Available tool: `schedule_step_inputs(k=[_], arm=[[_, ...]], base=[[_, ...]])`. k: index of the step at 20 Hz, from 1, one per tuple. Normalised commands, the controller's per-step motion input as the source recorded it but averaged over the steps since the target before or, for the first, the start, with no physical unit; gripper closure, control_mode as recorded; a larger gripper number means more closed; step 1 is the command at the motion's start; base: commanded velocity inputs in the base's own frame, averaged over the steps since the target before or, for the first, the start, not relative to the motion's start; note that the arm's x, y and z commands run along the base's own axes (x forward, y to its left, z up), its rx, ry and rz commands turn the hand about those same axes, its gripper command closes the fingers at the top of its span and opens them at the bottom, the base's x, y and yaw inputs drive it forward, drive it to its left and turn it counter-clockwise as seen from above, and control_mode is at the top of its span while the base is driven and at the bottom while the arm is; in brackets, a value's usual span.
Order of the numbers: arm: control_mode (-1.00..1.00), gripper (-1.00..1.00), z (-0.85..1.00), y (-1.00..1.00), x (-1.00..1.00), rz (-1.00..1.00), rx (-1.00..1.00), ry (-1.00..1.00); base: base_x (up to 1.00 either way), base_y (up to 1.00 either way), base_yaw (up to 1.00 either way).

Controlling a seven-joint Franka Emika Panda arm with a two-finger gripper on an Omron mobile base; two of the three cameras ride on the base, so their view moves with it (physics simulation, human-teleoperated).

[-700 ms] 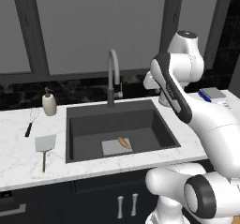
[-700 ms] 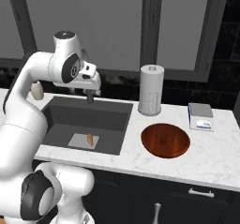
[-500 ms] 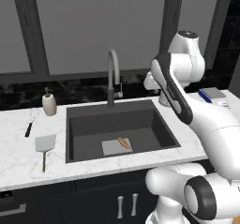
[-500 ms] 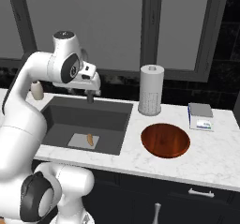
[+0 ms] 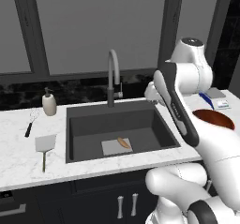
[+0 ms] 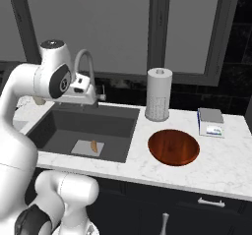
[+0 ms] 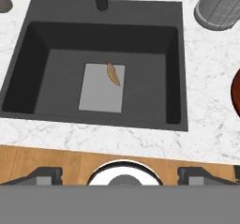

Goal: Pick the sweet potato from the sink and place it in the bowl. Then pick the bowl and place it in the microwave. Then close the microwave door and press the start button.

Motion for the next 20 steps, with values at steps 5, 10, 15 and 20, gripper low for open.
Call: schedule_step_inputs(k=[5,10,15,20], arm=[[-1.00,-1.00,-0.40,0.13,-0.04,0.05,0.00,0.00],[-1.00,-1.00,-0.41,0.10,0.15,0.04,0.00,0.00],[-1.00,-1.00,-0.41,0.03,0.22,0.06,0.00,0.00],[-1.00,-1.00,-0.42,0.00,0.24,0.08,0.00,0.00]], base=[[0.00,0.00,0.00],[0.00,0.00,0.00],[0.00,0.00,0.00],[0.00,0.00,0.00]])
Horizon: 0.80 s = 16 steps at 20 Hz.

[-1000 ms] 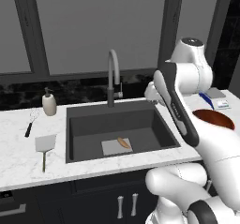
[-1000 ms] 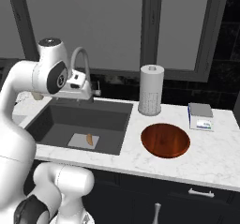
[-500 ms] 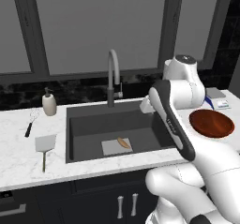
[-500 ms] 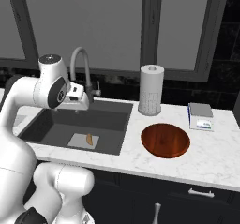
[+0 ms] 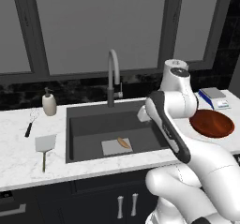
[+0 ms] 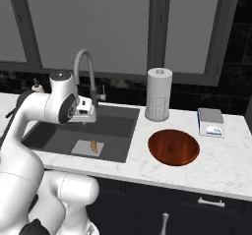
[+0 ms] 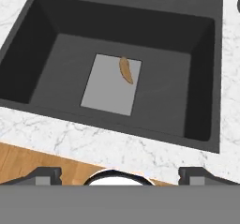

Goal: Pick the sweet potato from the sink and place it in the bowl. Then pick the bowl and place it in the microwave. Then close the microwave door and press the start button.

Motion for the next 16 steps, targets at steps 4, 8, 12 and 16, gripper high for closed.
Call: schedule_step_inputs(k=[4,8,12,16], arm=[[-1.00,-1.00,-0.46,0.00,0.36,0.08,0.00,0.00],[-1.00,-1.00,-0.44,0.00,0.47,0.05,0.00,0.00],[-1.00,-1.00,-0.43,0.00,0.46,0.04,0.00,0.00],[-1.00,-1.00,-0.44,0.06,0.48,0.02,0.00,0.00]], base=[[0.00,0.00,0.00],[0.00,0.00,0.00],[0.00,0.00,0.00],[0.00,0.00,0.00]])
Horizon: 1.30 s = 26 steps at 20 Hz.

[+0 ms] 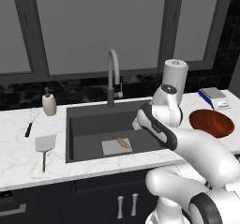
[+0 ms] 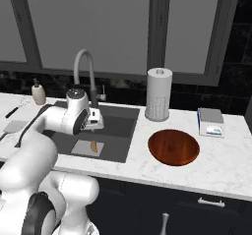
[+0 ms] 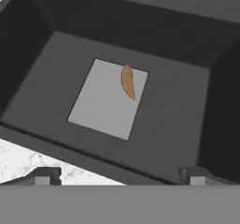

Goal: Pick the sweet potato from the sink and place it in the bowl. Then pick the bowl and place it in the microwave. Then close the microwave door and press the start button.

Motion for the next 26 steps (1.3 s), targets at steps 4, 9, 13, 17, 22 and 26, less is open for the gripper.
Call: schedule_step_inputs(k=[4,9,13,17,22,26], arm=[[-1.00,-1.00,-0.37,0.24,0.44,0.00,0.00,0.00],[-1.00,-1.00,-0.40,0.21,0.44,0.00,0.00,0.00],[-1.00,-1.00,-0.37,0.02,0.36,0.00,0.00,0.01],[-1.00,-1.00,-0.38,0.00,0.35,0.00,0.00,0.02],[-1.00,-1.00,-0.40,0.01,0.36,0.00,0.00,0.00],[-1.00,-1.00,-0.41,0.04,0.34,0.00,0.00,0.00]], base=[[0.00,0.00,0.00],[0.00,0.00,0.00],[0.00,0.00,0.00],[0.00,0.00,0.00],[0.00,0.00,0.00],[0.00,0.00,0.00]])
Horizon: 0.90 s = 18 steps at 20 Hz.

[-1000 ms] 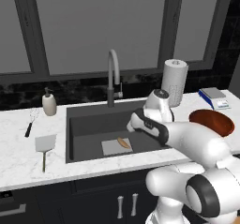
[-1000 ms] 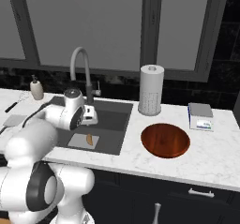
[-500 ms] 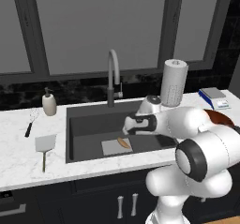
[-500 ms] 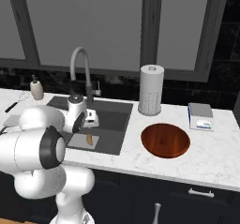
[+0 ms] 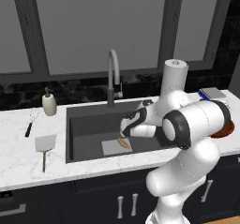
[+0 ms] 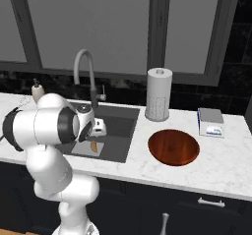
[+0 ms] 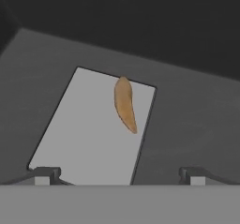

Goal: Pick the sweet potato from the sink and place it in the bowl. Then pick the bowl and place it in the microwave. Then close the microwave door and press the start button.

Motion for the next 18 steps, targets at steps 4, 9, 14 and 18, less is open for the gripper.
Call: schedule_step_inputs(k=[4,9,14,18], arm=[[-1.00,-1.00,-0.43,0.12,0.34,0.00,0.00,0.00],[-1.00,-1.00,-0.46,0.08,0.37,0.00,0.00,0.00],[-1.00,-1.00,-0.42,0.04,0.38,0.00,0.00,0.00],[-1.00,-1.00,-0.37,0.00,0.43,0.00,0.00,0.00]], base=[[0.00,0.00,0.00],[0.00,0.00,0.00],[0.00,0.00,0.00],[0.00,0.00,0.00]])
